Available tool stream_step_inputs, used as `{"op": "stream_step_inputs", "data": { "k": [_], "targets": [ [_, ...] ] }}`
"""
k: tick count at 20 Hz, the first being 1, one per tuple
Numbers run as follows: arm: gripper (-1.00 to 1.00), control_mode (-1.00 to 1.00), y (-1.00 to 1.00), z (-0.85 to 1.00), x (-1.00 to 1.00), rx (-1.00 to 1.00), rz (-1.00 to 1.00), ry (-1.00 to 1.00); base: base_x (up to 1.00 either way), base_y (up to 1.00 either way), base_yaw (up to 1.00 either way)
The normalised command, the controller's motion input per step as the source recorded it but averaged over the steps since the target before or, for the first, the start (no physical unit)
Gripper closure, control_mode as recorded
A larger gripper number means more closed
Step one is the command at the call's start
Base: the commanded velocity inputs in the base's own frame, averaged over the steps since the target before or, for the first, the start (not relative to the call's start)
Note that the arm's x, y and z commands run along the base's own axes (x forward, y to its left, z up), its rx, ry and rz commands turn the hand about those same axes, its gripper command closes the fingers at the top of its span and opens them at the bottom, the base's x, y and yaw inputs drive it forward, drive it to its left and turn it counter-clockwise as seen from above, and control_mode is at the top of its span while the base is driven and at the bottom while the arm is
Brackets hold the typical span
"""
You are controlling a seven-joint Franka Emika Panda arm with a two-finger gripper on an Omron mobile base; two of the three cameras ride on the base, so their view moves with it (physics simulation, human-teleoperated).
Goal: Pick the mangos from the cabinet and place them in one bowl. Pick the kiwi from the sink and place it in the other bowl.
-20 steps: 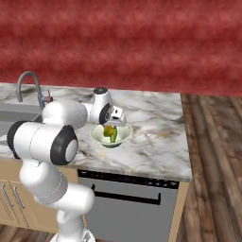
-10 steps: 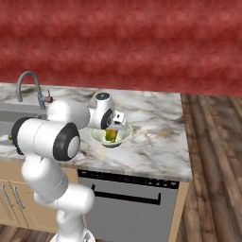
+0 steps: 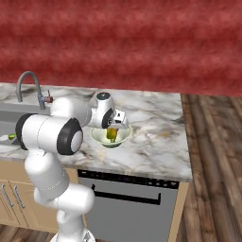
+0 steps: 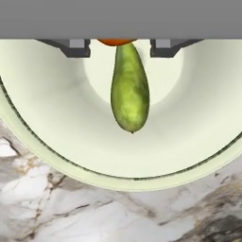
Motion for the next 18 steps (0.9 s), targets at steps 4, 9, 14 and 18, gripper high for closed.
{"op": "stream_step_inputs", "data": {
  "k": [4,9,14,18],
  "targets": [
    [1.00,-1.00,0.00,0.00,0.21,0.00,0.01,-0.03,0.00,0.00,0.00],
    [-1.00,-1.00,0.00,0.00,0.11,0.00,0.00,-0.02,0.00,0.00,0.00],
    [-1.00,-1.00,0.00,0.00,0.06,0.00,0.02,-0.02,0.00,0.00,0.00],
    [-1.00,-1.00,0.00,0.02,0.09,0.00,0.01,0.00,0.00,0.00,0.00]
  ]
}}
